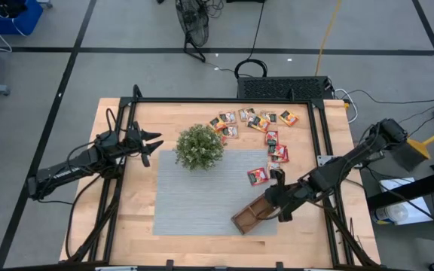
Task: Pick & Place Tea
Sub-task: Put the strawberry tea sachet into the brown organizer
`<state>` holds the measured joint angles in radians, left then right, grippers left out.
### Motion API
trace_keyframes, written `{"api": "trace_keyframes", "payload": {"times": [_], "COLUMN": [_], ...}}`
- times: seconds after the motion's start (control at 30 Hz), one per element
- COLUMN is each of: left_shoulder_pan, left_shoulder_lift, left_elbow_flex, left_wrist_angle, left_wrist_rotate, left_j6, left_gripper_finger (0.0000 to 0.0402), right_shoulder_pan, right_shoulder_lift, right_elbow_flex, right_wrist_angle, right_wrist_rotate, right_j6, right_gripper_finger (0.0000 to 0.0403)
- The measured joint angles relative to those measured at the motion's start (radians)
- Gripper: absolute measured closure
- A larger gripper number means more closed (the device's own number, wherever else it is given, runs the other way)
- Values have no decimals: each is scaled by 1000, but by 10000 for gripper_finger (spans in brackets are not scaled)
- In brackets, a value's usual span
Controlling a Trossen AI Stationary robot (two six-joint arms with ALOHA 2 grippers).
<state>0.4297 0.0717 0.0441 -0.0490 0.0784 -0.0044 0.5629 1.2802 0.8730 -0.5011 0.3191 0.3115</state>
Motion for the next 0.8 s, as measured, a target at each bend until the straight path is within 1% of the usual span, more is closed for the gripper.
{"api": "trace_keyframes", "payload": {"times": [0.1,0.2,0.47,0.53,0.6,0.73,0.8], "left_shoulder_pan": [0,0,0,0,0,0,0], "left_shoulder_lift": [0,0,0,0,0,0,0], "left_elbow_flex": [0,0,0,0,0,0,0], "left_wrist_angle": [0,0,0,0,0,0,0], "left_wrist_rotate": [0,0,0,0,0,0,0], "left_j6": [0,0,0,0,0,0,0], "left_gripper_finger": [254,254,254,254,254,254,254], "right_shoulder_pan": [-1,0,2,3,4,4,4], "right_shoulder_lift": [-17,-31,-52,-52,-52,-52,-55], "right_elbow_flex": [0,0,0,0,0,0,0], "right_wrist_angle": [-3,-2,11,11,11,-7,-43], "right_wrist_rotate": [71,99,92,47,-12,-133,-141], "right_j6": [-38,-48,-5,17,44,94,120], "right_gripper_finger": [403,403,402,396,381,333,308]}}
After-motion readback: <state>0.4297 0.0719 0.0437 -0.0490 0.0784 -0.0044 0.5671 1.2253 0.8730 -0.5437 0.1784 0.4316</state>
